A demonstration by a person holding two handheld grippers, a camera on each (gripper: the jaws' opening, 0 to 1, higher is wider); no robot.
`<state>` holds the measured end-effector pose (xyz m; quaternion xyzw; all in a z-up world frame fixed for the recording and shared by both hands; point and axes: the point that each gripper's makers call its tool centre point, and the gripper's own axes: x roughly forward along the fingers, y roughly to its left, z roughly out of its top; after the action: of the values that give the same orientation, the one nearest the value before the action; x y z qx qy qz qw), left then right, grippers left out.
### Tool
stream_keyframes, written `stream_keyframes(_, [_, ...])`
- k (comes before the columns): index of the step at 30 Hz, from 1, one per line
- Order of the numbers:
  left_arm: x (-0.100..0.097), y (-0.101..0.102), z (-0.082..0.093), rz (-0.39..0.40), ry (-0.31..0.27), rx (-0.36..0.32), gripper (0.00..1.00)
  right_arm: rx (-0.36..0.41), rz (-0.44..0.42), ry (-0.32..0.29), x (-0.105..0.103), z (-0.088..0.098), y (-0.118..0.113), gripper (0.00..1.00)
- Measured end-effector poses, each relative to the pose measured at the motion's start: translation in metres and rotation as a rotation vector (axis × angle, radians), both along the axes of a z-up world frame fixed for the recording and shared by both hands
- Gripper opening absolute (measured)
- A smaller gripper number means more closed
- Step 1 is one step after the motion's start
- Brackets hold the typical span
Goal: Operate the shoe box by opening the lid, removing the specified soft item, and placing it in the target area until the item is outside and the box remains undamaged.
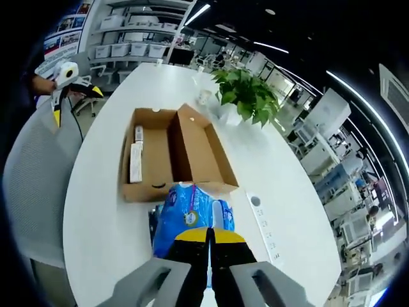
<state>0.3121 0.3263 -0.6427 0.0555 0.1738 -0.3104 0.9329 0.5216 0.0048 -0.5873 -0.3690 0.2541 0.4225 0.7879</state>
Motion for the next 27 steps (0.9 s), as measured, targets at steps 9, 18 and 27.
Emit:
stream_keyframes(9, [0.000,0.001,0.000,0.006,0.001,0.002,0.99,-0.004,-0.052,0.004,0.000,-0.003,-0.027,0.00])
stream_keyframes(18, [-0.001,0.000,0.000,0.004,0.006,-0.001,0.99,-0.016,-0.104,0.018,-0.001,-0.011,-0.056,0.00])
stream_keyframes(27, [0.000,-0.001,0.000,0.002,0.010,0.001,0.99,-0.034,-0.148,0.042,-0.005,-0.022,-0.084,0.00])
